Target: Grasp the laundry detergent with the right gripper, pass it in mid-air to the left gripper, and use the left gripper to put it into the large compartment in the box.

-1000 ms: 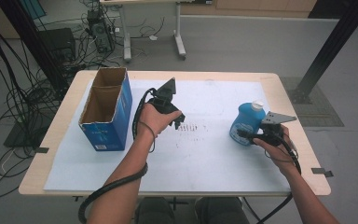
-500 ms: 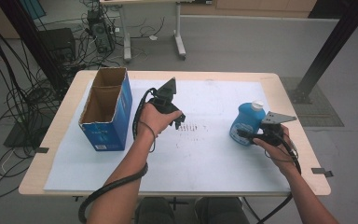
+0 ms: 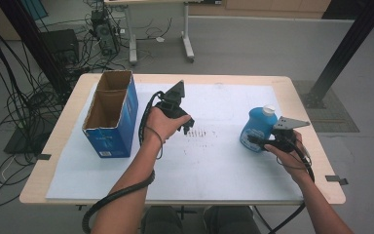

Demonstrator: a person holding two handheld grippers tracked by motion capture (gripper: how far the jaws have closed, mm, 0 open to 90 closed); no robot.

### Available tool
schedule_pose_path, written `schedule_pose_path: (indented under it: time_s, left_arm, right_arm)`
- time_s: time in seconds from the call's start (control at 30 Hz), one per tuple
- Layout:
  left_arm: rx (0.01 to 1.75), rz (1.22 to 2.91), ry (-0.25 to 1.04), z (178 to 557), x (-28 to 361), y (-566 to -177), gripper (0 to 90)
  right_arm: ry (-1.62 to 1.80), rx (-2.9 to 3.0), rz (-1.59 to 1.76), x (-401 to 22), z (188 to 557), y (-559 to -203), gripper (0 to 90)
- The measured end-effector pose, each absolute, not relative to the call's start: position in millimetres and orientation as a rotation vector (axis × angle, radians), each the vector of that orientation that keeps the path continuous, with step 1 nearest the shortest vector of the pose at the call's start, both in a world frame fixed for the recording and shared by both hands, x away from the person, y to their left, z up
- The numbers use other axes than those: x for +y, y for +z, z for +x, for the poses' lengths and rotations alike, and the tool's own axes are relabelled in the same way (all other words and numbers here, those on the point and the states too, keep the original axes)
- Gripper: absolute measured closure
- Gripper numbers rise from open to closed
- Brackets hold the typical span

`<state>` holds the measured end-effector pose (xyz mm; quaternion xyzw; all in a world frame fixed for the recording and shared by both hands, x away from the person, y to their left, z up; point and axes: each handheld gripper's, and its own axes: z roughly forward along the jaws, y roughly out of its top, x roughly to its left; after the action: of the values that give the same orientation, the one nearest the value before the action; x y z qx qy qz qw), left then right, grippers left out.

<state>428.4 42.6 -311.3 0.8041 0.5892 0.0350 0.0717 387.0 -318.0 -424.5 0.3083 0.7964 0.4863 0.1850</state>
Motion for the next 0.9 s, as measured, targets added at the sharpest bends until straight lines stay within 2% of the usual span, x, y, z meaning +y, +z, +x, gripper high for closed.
schedule_pose_path:
  time_s: [0.9]
  left_arm:
    - [1.731, 2.437, 0.112, 426.3, 46.2, -301.0, 9.2]
  right_arm:
    - [1.348, 2.252, 0.892, -315.3, 387.4, -421.6, 42.2]
